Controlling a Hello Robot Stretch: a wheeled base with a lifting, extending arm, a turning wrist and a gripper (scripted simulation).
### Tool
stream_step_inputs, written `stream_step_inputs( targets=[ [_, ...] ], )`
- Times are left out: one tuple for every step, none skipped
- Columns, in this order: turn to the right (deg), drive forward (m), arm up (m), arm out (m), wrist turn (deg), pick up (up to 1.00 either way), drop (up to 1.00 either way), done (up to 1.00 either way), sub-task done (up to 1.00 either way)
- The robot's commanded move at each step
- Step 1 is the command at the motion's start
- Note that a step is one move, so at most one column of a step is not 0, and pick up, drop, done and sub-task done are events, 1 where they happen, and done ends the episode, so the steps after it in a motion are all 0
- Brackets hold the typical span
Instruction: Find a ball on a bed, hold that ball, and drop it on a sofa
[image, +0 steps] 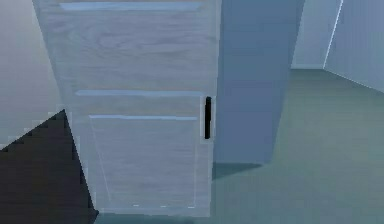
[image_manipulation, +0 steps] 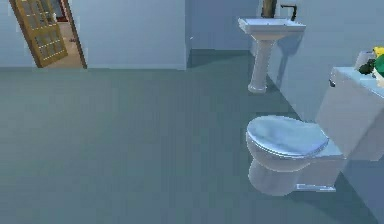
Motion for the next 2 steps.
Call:
stream_step_inputs(
  targets=[
    [-45.0,0.00,0.00,0.00,0.0,0.00,0.00,0.00,0.00],
    [-9.0,0.00,0.00,0.00,0.0,0.00,0.00,0.00,0.00]
  ],
)
